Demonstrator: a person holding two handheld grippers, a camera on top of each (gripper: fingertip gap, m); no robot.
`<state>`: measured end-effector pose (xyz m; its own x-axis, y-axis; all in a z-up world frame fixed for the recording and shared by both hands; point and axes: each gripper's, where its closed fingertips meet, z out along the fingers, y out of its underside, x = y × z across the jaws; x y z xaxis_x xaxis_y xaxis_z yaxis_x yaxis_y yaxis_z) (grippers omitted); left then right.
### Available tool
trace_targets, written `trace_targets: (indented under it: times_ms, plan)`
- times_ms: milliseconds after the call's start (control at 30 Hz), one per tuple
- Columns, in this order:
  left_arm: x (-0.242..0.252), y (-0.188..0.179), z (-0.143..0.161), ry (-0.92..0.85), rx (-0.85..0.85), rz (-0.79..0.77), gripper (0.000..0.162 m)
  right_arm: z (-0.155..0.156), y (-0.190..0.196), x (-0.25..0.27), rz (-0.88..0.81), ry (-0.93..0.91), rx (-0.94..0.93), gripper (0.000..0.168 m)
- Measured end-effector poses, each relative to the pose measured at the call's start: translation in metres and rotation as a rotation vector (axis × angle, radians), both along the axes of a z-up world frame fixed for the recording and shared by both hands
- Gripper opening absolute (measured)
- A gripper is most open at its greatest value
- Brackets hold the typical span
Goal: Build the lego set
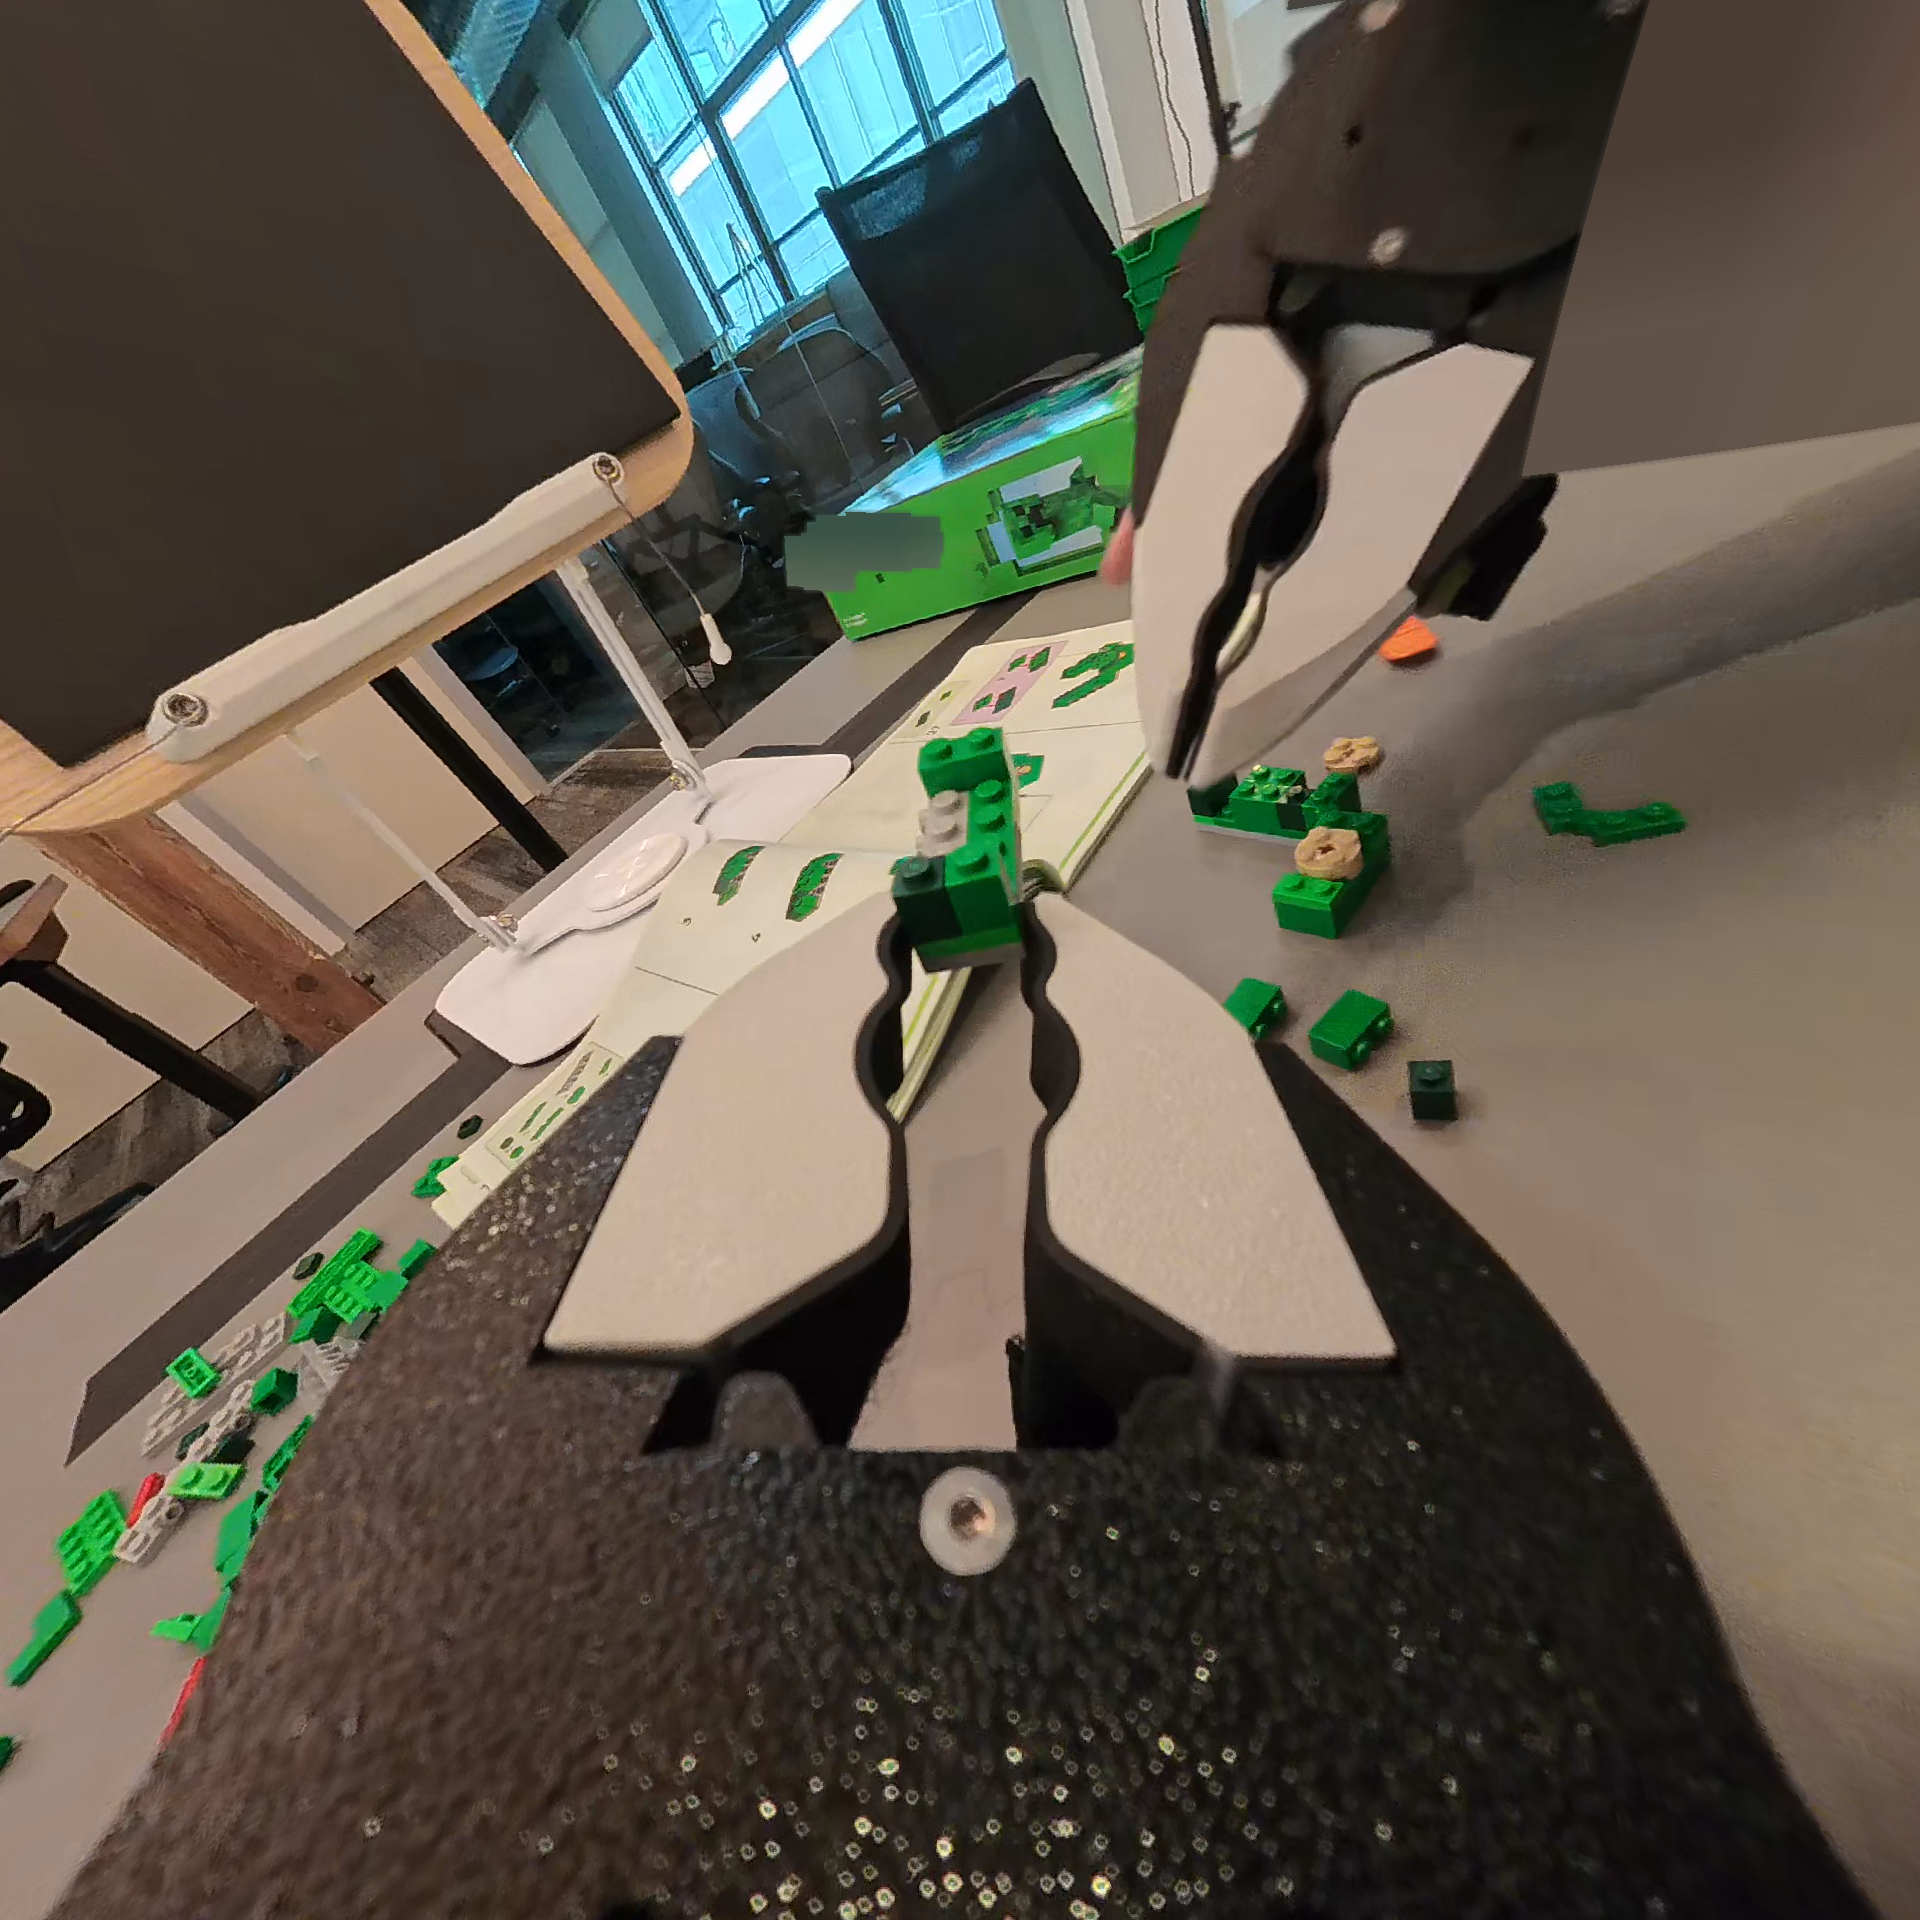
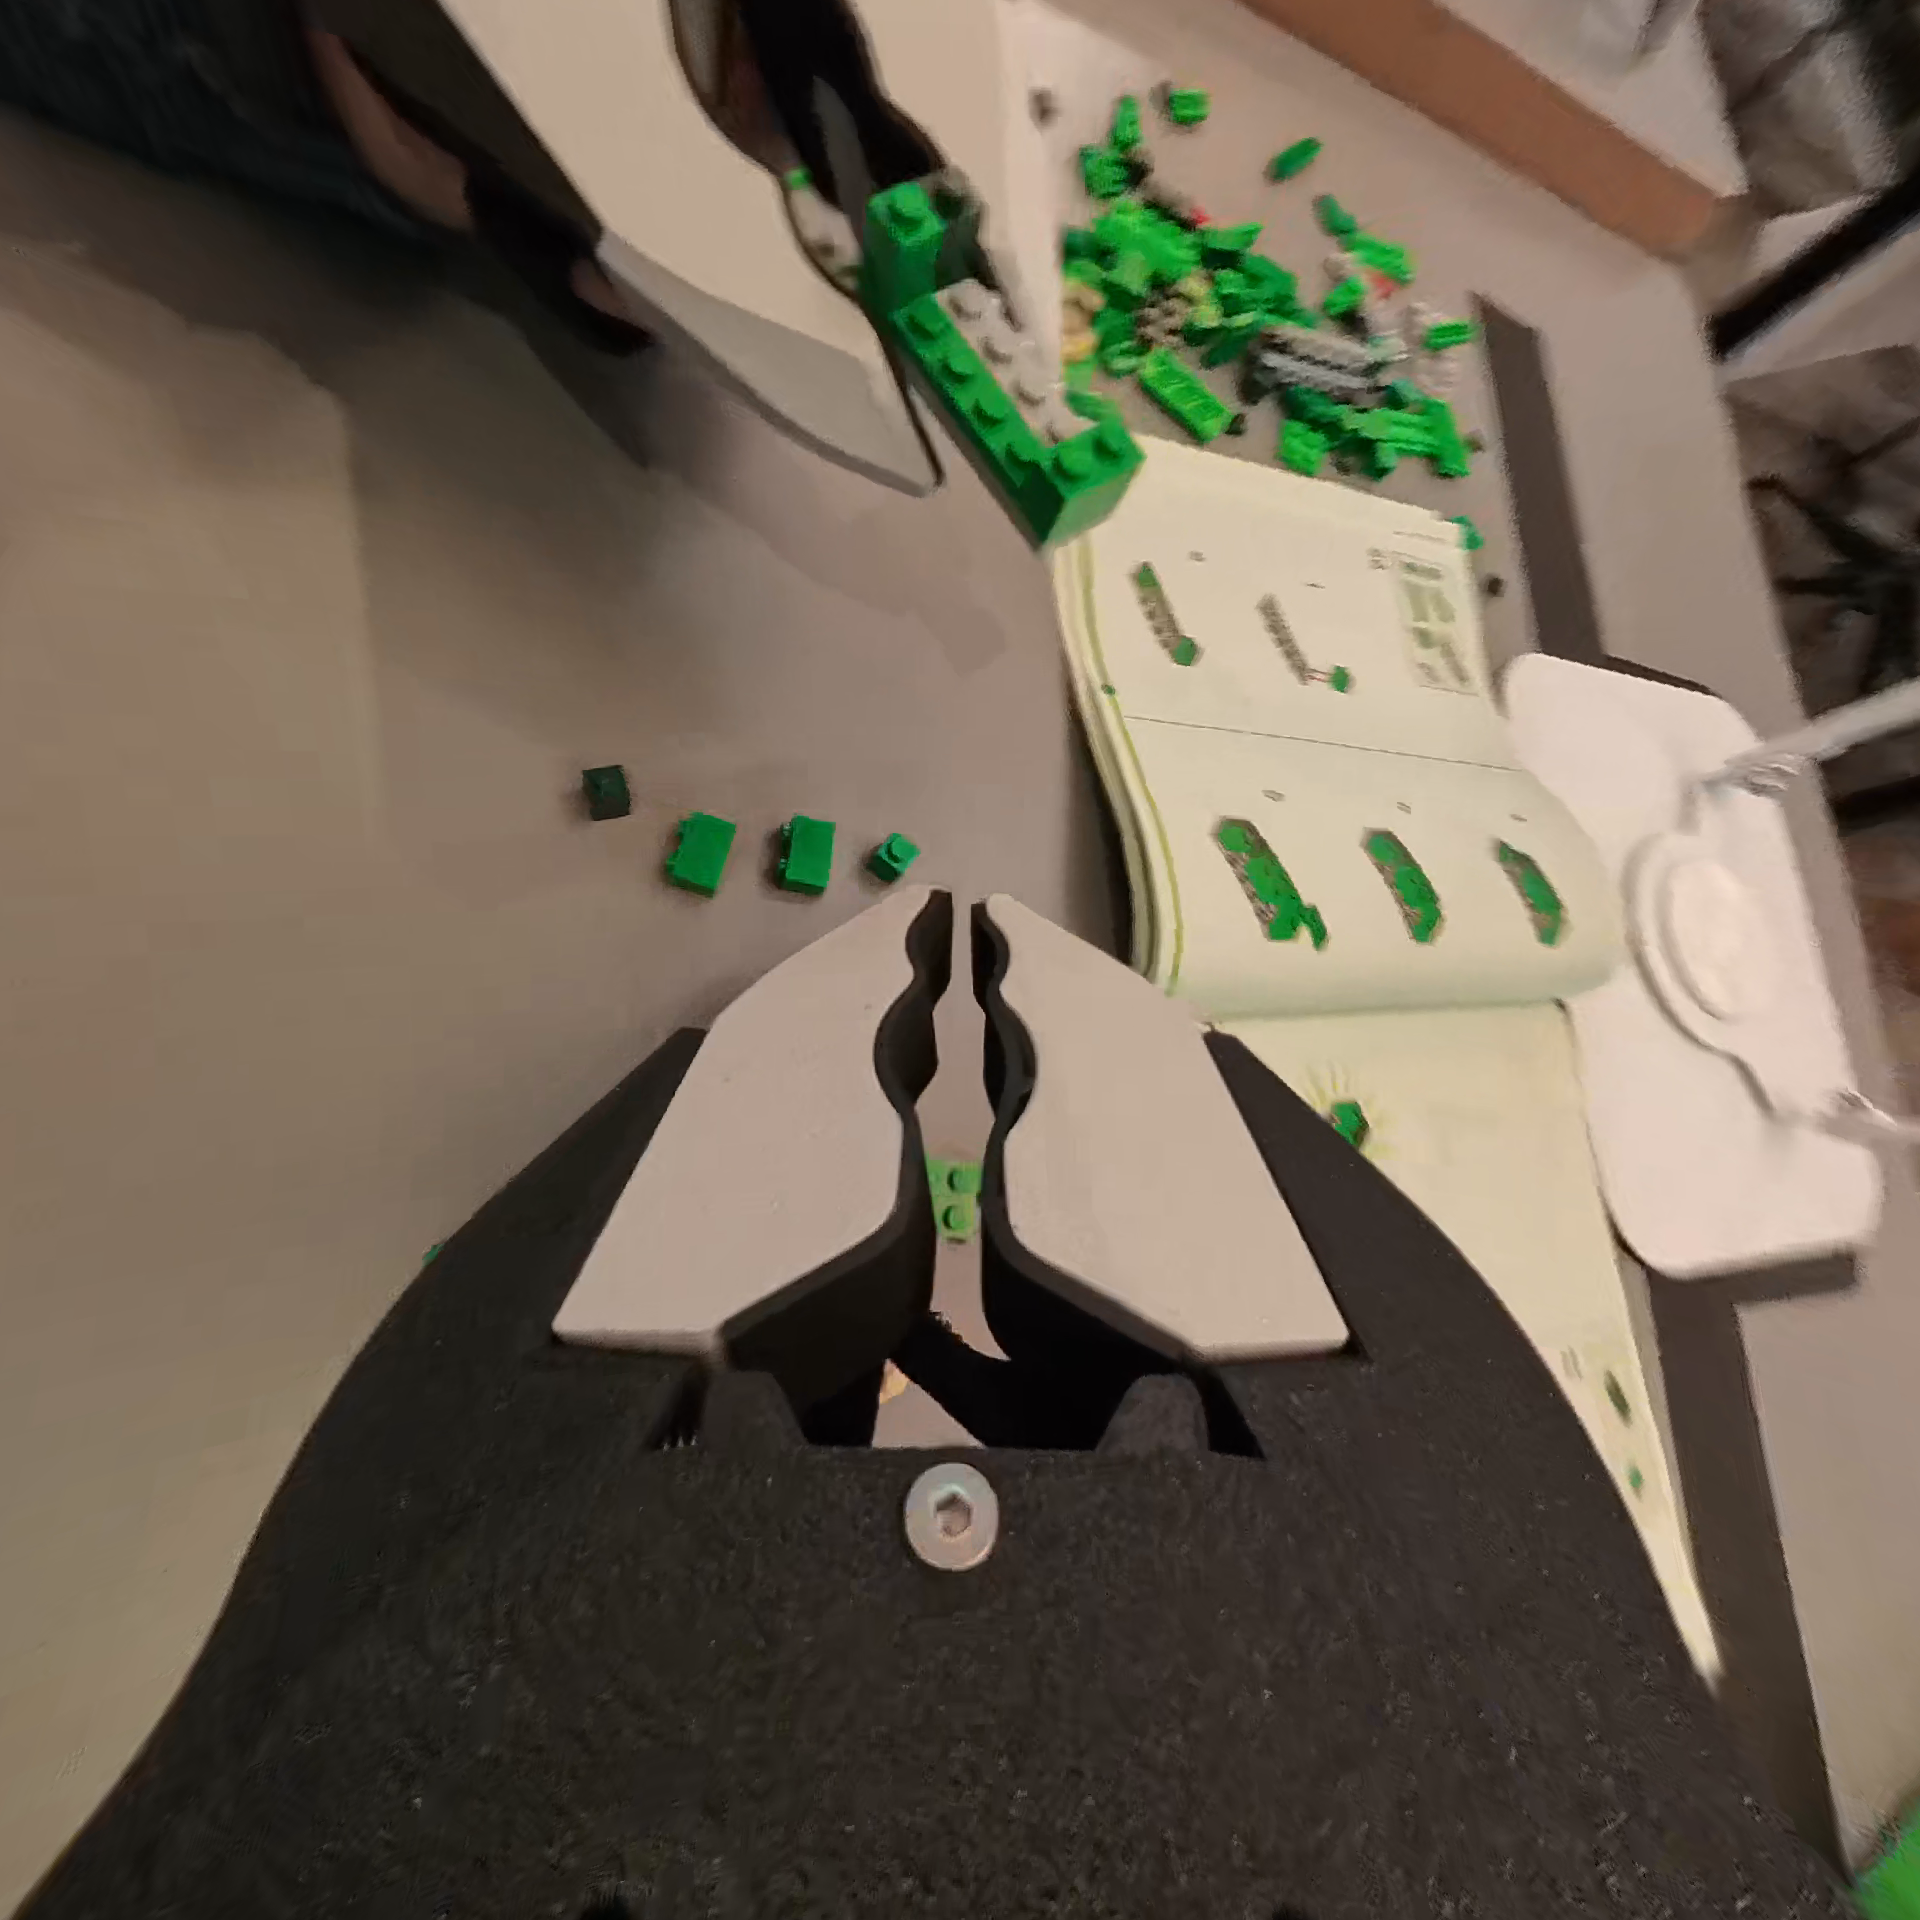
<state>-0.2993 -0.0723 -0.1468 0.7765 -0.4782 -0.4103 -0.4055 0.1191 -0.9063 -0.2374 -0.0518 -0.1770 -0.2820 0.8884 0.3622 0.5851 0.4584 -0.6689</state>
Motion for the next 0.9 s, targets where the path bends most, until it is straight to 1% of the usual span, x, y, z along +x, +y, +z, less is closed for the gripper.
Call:
trace_targets:
  times_ms: [133,200,300,433,567,700,767,833,900]
  plan:
    - [-0.002,0.001,0.001,0.0,0.003,0.012,0.019,-0.011,0.002,-0.01,0.118,-0.134,-0.043,0.002]
    - [-0.003,0.001,0.001,0.0,0.002,0.019,0.019,-0.019,0.003,-0.013,0.125,-0.219,-0.066,0.003]
    - [-0.007,0.003,0.0,0.002,-0.001,0.045,0.019,-0.03,0.001,-0.017,0.078,-0.324,-0.147,0.008]
    - [-0.011,0.005,-0.001,0.002,-0.011,0.072,0.019,-0.036,0.004,-0.022,0.006,-0.366,-0.132,0.009]
    - [-0.011,0.005,-0.001,0.005,-0.014,0.076,0.019,-0.042,-0.005,-0.022,-0.001,-0.41,-0.165,0.013]
    - [-0.009,0.005,-0.003,0.022,-0.015,0.073,0.019,-0.045,-0.003,-0.024,-0.025,-0.422,-0.142,0.013]
    - [-0.008,0.005,-0.004,0.035,-0.016,0.07,0.019,-0.046,-0.005,-0.025,-0.033,-0.431,-0.161,0.011]
    - [-0.007,0.005,-0.005,0.043,-0.02,0.066,0.019,-0.046,-0.006,-0.025,-0.029,-0.442,-0.184,0.004]
    - [-0.007,0.005,-0.005,0.045,-0.023,0.067,0.019,-0.044,-0.008,-0.024,-0.008,-0.436,-0.184,0.0]
